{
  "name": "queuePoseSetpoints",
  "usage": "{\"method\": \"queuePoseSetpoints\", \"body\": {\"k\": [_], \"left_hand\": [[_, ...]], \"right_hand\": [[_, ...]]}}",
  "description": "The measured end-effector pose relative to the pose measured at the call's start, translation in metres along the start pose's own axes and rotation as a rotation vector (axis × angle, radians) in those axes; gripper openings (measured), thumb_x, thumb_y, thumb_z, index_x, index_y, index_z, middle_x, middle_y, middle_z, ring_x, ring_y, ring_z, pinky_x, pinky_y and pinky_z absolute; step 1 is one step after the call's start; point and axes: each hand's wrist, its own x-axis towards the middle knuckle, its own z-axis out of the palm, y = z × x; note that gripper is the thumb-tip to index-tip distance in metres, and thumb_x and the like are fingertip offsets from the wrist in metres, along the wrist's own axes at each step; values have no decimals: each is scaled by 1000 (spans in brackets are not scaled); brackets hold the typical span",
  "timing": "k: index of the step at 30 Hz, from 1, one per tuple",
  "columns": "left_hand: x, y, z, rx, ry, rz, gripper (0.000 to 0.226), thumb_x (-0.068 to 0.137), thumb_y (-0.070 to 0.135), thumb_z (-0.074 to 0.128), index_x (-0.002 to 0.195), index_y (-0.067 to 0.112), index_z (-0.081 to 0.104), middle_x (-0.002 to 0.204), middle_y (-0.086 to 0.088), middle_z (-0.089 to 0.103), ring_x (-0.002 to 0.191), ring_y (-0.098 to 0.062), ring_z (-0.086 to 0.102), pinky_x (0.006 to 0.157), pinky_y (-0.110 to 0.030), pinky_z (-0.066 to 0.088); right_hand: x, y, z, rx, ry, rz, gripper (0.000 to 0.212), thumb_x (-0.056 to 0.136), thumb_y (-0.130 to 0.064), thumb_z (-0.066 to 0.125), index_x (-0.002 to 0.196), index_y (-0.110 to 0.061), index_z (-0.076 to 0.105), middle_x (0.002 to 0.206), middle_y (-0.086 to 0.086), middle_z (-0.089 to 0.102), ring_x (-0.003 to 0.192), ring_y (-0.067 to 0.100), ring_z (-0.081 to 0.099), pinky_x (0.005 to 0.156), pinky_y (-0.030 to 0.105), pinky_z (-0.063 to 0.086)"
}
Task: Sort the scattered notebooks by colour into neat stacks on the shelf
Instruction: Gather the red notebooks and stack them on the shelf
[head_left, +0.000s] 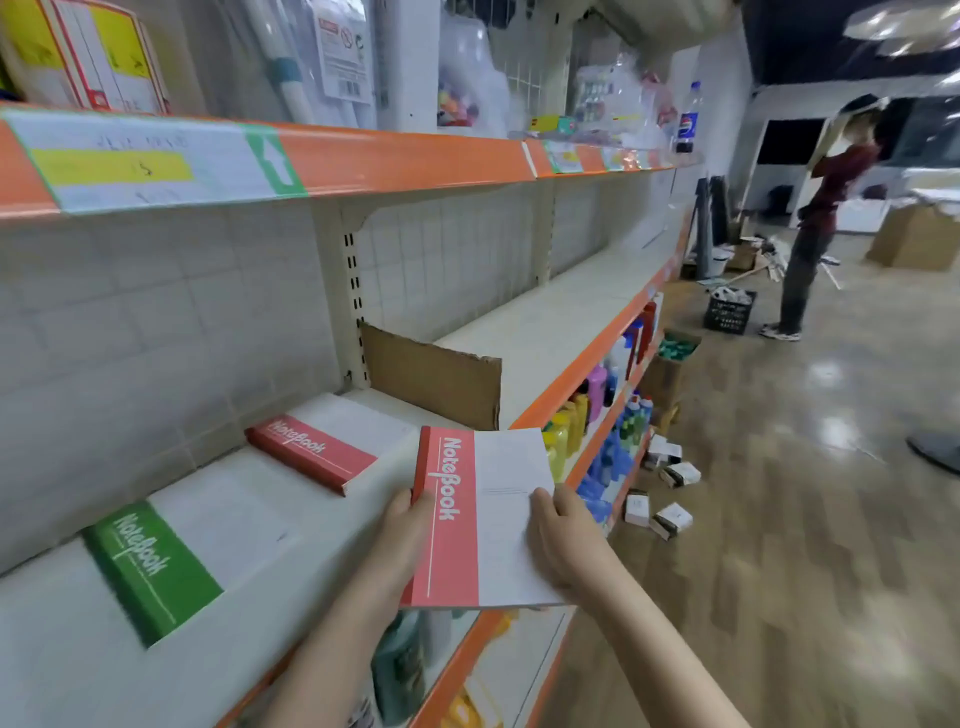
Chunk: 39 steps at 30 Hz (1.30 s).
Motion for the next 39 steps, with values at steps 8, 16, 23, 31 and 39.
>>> {"method": "queuePoseSetpoints", "body": {"k": [8, 16, 23, 31, 39], "left_hand": [[23, 7, -22, -155, 261, -25, 42, 96, 43, 48, 128, 16, 50, 101, -9, 70, 87, -27, 69, 72, -36, 53], [46, 15, -19, -227, 523, -31, 29, 101, 31, 40, 114, 13, 58, 93, -7, 71, 78, -23, 69, 61, -28, 50], [64, 22, -40, -146, 681, -34, 36, 103, 30, 38, 95, 8, 65, 88, -12, 73, 83, -27, 70, 87, -42, 54], [94, 32, -63, 124, 896, -66, 46, 103, 25, 33, 94, -6, 65, 95, -17, 70, 92, -32, 66, 87, -37, 52], [125, 27, -82, 465, 1030, -141, 36, 101, 23, 40, 81, 6, 63, 86, -5, 66, 70, -13, 56, 45, -5, 33]], "right_hand": [[64, -29, 29, 74, -261, -153, 23, 100, -27, 32, 102, -10, 48, 98, 3, 54, 95, 21, 53, 77, 31, 38], [130, -50, 47, -29, -474, -279, 34, 101, -29, 30, 114, -5, 51, 107, 5, 55, 99, 20, 52, 79, 29, 38], [178, -73, 74, -88, -599, -451, 29, 101, -27, 33, 86, -8, 48, 83, 3, 49, 68, 12, 44, 53, 24, 33], [212, -100, 118, -217, -667, -535, 26, 97, -29, 44, 80, -9, 45, 77, 0, 48, 72, 17, 47, 61, 27, 34], [236, -116, 155, -371, -668, -596, 29, 96, -24, 47, 108, 1, 56, 115, 18, 59, 99, 29, 57, 72, 26, 36]]}}
